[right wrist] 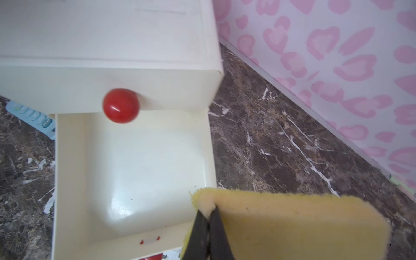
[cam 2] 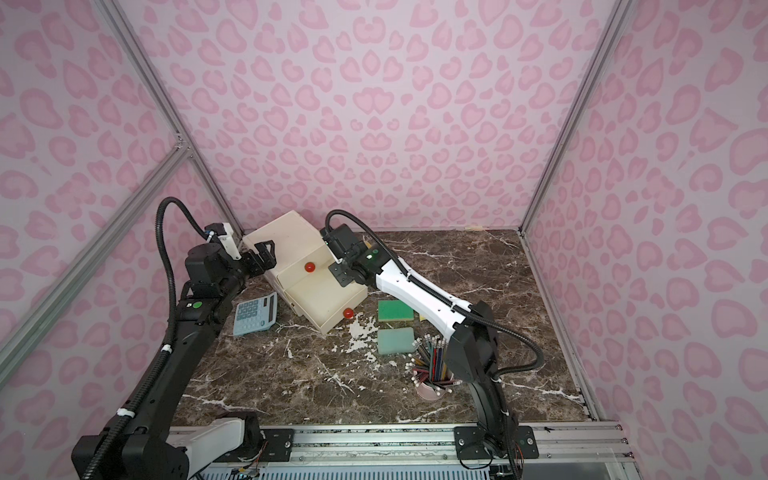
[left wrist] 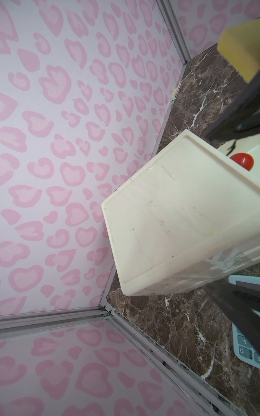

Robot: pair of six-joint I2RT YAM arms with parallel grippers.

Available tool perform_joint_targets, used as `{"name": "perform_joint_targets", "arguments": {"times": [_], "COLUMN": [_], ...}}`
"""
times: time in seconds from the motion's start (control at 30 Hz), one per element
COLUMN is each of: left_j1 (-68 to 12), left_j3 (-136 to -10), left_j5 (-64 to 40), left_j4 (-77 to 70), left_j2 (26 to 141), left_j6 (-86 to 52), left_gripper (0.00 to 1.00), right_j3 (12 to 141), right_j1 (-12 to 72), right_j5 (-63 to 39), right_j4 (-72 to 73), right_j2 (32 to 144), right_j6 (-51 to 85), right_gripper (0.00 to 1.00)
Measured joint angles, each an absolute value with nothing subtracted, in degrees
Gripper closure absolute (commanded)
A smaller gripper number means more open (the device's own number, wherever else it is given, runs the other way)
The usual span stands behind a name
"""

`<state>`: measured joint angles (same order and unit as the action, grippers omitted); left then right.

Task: Take the sponge out of the drawer
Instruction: Place the sponge at the center of the board.

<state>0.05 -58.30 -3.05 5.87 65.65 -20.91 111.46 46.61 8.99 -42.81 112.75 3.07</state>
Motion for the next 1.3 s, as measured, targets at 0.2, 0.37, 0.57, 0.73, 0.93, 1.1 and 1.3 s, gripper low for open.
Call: {"name": "perform_joint_targets", "arguments": {"times": [0.2,0.37,0.57,0.73,0.93,1.1,1.3], "left_j1": [0.14,0.21,0.21,0.21,0.21,0.21,0.25], "left_j3": [-58.37,-58.37,-58.37,-58.35,-58.28,-57.98,-57.89], "left_j5": [-4.12,-4.58,-4.73,-4.75,-4.97,-4.93,-4.51], "left_j4": [5.45,4.84,4.58,4.45,4.45,4.43,4.43], "left_j2": [67.29,67.26,66.72,66.35,66.39,66.06,65.87], "left_j6": [-21.37,-21.39,-21.39,-21.39,-21.91,-21.96,-21.93], "left_gripper": [0.02,0.02,0.02,0.02,0.02,0.02,0.02], "right_j3": [89.93,73.23,56.82,51.24,50.33,51.11,51.51], "right_j1": [39.42,35.92,30.37,28.99,28.10,28.12,28.01], "right_j5": [8.25,6.00,1.19,-3.70,-7.09,-9.56,-10.50], "right_j4": [-40.99,-40.23,-36.71,-32.84,-28.08,-25.58,-24.80], "right_j2": [98.02,90.30,82.63,80.77,84.55,88.38,90.00], "right_j6": [9.30,15.18,20.49,21.96,22.31,22.39,23.35], "right_gripper": [1.00,1.00,0.99,0.98,0.98,0.99,0.98]}}
